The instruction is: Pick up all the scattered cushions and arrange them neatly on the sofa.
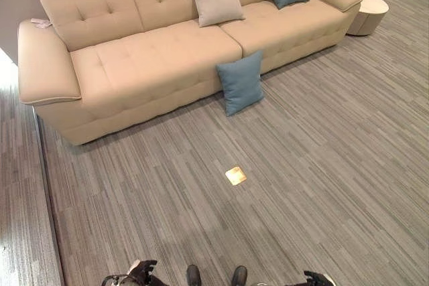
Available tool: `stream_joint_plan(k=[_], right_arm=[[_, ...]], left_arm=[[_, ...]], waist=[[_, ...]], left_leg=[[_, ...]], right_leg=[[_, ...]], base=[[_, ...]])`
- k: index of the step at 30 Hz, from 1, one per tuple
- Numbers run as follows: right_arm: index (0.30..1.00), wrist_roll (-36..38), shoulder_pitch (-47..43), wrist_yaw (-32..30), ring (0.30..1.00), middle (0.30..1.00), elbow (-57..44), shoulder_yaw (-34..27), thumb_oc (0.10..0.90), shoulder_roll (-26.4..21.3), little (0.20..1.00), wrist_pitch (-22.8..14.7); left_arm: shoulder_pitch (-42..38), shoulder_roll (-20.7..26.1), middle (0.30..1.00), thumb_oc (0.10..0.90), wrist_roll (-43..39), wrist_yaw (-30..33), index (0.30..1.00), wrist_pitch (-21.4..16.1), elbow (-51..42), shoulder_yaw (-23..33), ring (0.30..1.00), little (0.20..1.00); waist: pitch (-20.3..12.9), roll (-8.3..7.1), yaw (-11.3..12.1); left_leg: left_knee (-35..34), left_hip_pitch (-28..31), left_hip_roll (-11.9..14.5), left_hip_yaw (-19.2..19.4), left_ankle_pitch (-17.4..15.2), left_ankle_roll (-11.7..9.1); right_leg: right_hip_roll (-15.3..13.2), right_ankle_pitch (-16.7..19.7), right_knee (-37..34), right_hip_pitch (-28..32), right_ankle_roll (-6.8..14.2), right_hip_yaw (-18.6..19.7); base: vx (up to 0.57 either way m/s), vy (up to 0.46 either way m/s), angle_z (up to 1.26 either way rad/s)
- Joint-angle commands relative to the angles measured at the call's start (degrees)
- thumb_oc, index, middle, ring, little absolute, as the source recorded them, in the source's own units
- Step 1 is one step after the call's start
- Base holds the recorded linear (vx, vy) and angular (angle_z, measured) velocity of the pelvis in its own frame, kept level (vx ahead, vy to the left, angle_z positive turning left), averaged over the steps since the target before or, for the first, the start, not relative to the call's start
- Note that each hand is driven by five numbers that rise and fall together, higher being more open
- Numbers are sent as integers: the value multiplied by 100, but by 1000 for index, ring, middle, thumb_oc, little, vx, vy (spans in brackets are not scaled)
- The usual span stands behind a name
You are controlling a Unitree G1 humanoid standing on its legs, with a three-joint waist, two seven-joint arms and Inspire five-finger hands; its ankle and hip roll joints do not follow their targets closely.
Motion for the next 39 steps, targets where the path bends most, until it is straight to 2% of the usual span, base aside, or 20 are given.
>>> stream_joint_plan(k=[1,4,7,9,10,11,12,14,18,21,24,25,26,27,29,31,34,35,37,39], right_arm=[[900,-18,-162,-132,900,900,143,178,800,-156,900,-79],[900,61,-145,-118,900,900,145,167,800,-137,900,-117],[900,147,-139,-108,900,900,151,204,800,-145,900,-145],[900,202,-186,-150,900,900,164,212,800,-176,900,-160],[900,200,-186,-156,900,900,160,231,800,-182,900,-158],[900,200,-186,-156,900,900,160,231,800,-182,900,-158],[900,172,-194,-176,900,900,181,285,800,-195,900,-165],[900,150,-187,-179,900,900,192,308,800,-195,900,-167],[900,54,-223,-255,900,900,142,391,800,-236,900,-164],[900,-77,-206,-236,900,900,169,425,800,-197,900,-148],[900,-161,-208,-166,900,900,116,471,800,-125,900,-149],[900,-175,-237,-151,900,900,91,486,800,-98,900,-144],[900,-197,-319,-131,900,900,-21,536,800,-89,900,-125],[900,-198,-320,-131,900,900,-21,535,800,-90,900,-125],[900,-155,-385,-131,900,900,-169,538,800,-92,900,-141],[900,-146,-421,-140,900,900,-208,539,800,-82,900,-143],[900,-181,-457,-154,900,900,-183,584,800,-90,900,-134],[900,-192,-454,-151,900,900,-177,593,800,-114,900,-119],[900,-226,-466,-165,900,900,-162,611,800,-141,900,-74],[900,-256,-449,-146,900,900,-131,598,800,-162,900,-29]], left_arm=[[-303,-138,900,800,61,40,900,-141,186,-21,900,900],[-317,-181,900,800,51,19,900,-154,183,-58,900,900],[-369,-221,900,800,50,14,900,-158,147,-151,900,900],[-401,-261,900,800,-40,62,900,-148,148,-130,900,900],[-382,-265,900,800,-53,70,900,-155,160,-144,900,900],[-382,-265,900,800,-53,70,900,-155,160,-144,900,900],[-341,-276,900,800,-69,79,900,-146,187,-148,900,900],[-309,-270,900,800,-41,82,900,-137,213,-144,900,900],[-191,-259,900,800,-28,91,900,-157,294,-80,900,900],[-37,-224,900,800,-34,80,900,-102,388,85,900,900],[-6,-148,900,800,9,65,900,-72,397,136,900,900],[-31,-112,900,800,3,66,900,-63,384,152,900,900],[-83,-52,900,800,-45,93,900,-52,310,158,900,900],[-84,-53,900,800,-45,93,900,-52,311,158,900,900],[-139,-6,900,800,-119,125,900,-62,222,156,900,900],[-152,0,900,800,-199,161,900,-73,182,163,900,900],[-226,-8,900,800,-225,191,900,-90,143,149,900,900],[-235,-13,900,800,-221,182,900,-90,122,159,900,900],[-255,-36,900,800,-193,193,900,-116,153,159,900,900],[-270,-31,900,800,-134,197,900,-120,210,153,900,900]], waist=[[-7,-60,-12],[-8,-88,-60],[173,-149,-81],[331,-186,-18],[353,-187,13],[352,-185,10],[308,-214,70],[282,-211,102],[280,-127,345],[124,-165,434],[47,-263,586],[80,-273,586],[179,-243,519],[163,-237,520],[250,-147,464],[267,-43,454],[274,-32,384],[294,-45,347],[318,-73,278],[292,-90,164]], left_leg=[[182,216,-54,-375,-725,-185],[561,125,26,-419,-833,-258],[1528,-214,223,-399,-990,-392],[2591,-797,350,-588,-751,-493],[2659,-921,271,-723,-725,-460],[2665,-926,272,-727,-728,-460],[2358,-1144,25,-921,-826,-365],[2120,-1169,-52,-959,-823,-343],[1322,-1691,-293,-1178,-203,-427],[1233,-1484,-315,-1220,-297,-285],[1318,-1290,-334,-1114,-561,-92],[1332,-1168,-331,-1100,-664,-28],[1390,-956,-345,-1084,-837,142],[1383,-974,-337,-1085,-826,140],[1448,-825,-300,-1080,-965,247],[1385,-612,-238,-1088,-1056,283],[1211,-151,-264,-1145,-1326,251],[1123,-43,-269,-1127,-1288,219],[992,243,-292,-1169,-1419,137],[829,463,-273,-1279,-1476,55]], right_leg=[[-313,-151,65,98,445,435],[-251,-138,-69,183,358,493],[-191,-169,-243,355,197,580],[-112,-183,-466,548,46,607],[-92,-196,-516,584,34,631],[-90,-196,-517,583,34,628],[-102,-239,-607,618,78,677],[-89,-262,-636,653,98,699],[136,-455,-727,908,137,952],[98,-649,-575,1021,180,1098],[-84,-751,212,912,321,1131],[-137,-713,634,745,419,1134],[-271,-297,1621,214,697,1161],[-262,-282,1610,197,694,1161],[-386,-45,2239,-169,805,1014],[-533,-112,2481,-532,709,777],[-697,-291,1841,-815,570,434],[-703,-121,1345,-822,500,289],[-676,179,476,-977,571,254],[-658,360,122,-1126,655,401]], base=[[95,-137,2],[61,-118,4],[13,-148,4],[64,-195,20],[82,-116,13],[160,-53,1],[205,-27,-5],[214,-7,-10],[268,47,-21],[374,144,-87],[200,90,-65],[255,146,-45],[158,103,-40],[132,97,-54],[124,73,-31],[186,66,1],[313,-57,5],[336,-135,4],[337,-162,-5],[334,-161,-5]])
